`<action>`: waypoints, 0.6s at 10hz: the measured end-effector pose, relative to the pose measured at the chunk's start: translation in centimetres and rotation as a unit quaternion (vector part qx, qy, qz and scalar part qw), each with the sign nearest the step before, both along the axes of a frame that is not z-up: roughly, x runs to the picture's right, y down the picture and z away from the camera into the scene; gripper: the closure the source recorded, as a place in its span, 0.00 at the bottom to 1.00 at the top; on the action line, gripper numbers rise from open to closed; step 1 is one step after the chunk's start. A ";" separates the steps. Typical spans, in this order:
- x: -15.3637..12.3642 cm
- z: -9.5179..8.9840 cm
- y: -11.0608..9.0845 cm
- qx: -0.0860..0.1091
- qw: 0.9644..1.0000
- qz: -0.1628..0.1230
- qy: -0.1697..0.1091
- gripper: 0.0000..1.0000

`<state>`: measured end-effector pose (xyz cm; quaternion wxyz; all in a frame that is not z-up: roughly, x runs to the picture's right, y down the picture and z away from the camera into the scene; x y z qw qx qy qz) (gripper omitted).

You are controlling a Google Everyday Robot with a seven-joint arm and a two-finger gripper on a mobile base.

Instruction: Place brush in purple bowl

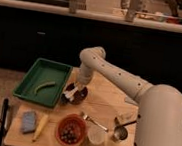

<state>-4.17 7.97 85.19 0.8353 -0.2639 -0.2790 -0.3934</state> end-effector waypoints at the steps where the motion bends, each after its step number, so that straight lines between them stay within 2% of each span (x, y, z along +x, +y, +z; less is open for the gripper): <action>1: -0.1 0.1 0.0 -0.002 1.000 0.003 -0.001 0.44; 3: -0.2 0.3 -0.1 -0.004 1.000 0.008 -0.001 0.24; 6: 0.3 0.5 -0.2 -0.006 1.000 0.012 0.001 0.20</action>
